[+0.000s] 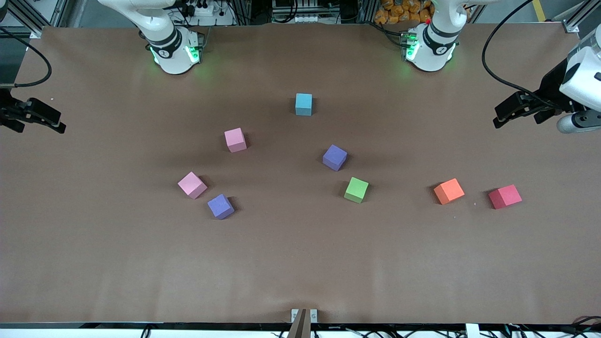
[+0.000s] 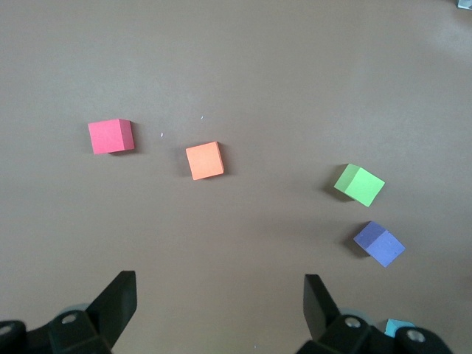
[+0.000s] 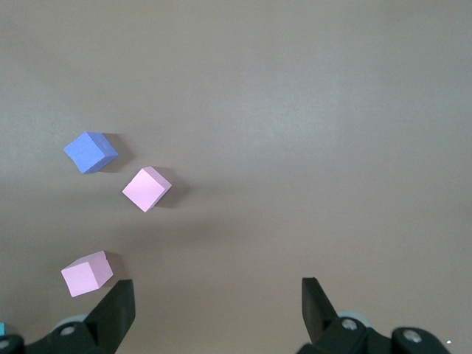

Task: Arrange blocks into number 1
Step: 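Reach the right gripper to a pink cube while the left gripper reaches the cyan cube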

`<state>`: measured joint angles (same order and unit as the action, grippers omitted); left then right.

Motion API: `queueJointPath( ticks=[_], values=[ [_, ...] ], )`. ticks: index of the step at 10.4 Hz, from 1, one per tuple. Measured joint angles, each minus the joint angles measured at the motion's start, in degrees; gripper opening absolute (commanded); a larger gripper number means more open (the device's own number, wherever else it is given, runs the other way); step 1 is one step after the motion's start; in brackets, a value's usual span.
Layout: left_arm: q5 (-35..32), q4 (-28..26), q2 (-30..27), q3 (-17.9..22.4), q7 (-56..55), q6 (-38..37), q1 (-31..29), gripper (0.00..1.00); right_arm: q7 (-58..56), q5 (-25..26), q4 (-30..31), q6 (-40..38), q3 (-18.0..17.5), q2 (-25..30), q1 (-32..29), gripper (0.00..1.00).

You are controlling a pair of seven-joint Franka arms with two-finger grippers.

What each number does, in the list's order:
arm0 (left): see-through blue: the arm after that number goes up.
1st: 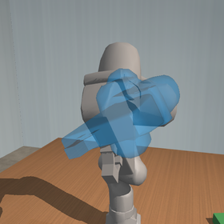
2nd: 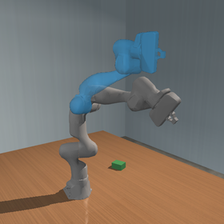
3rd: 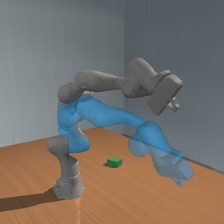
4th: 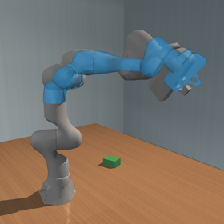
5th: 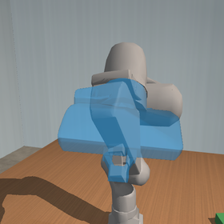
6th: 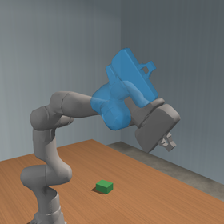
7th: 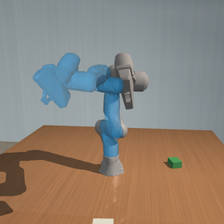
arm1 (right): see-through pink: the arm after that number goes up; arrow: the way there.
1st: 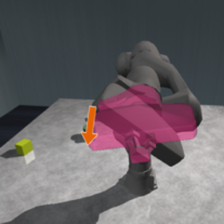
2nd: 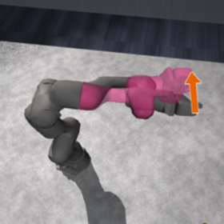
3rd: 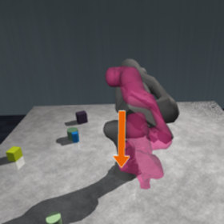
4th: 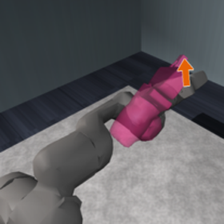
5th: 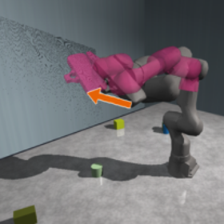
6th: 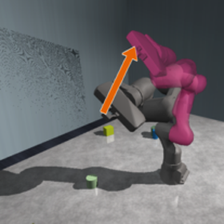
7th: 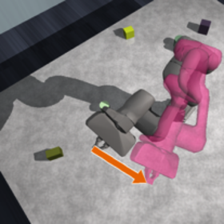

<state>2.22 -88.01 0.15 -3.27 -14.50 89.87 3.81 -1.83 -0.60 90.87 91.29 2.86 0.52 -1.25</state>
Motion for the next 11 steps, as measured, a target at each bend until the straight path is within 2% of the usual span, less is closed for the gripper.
queueJointPath(
  ticks=[5, 7, 9, 11],
  values=[
    [0.07, -1.09, 0.24, -0.69, 0.07, -1.64, 0.25, 1.00, -0.01, -0.09, 0.09, -0.06, -0.07, -0.08, 0.12, 1.00],
    [0.13, -4.23, 0.73, -5.70, -3.56, -1.30, 1.31, 1.00, -0.05, -0.19, 0.58, 0.75, -0.28, -1.60, 2.19, 1.00],
    [0.29, -8.76, 1.17, -10.29, -10.43, 1.92, 5.20, 1.00, 0.45, -2.53, 1.36, 4.22, -0.46, -6.23, 5.51, 1.00],
    [0.39, -14.85, 1.72, -11.96, -16.46, 7.42, 12.58, 1.00, 0.26, -8.14, 1.82, 9.03, -0.54, -13.01, 6.75, 1.00]
  ],
)
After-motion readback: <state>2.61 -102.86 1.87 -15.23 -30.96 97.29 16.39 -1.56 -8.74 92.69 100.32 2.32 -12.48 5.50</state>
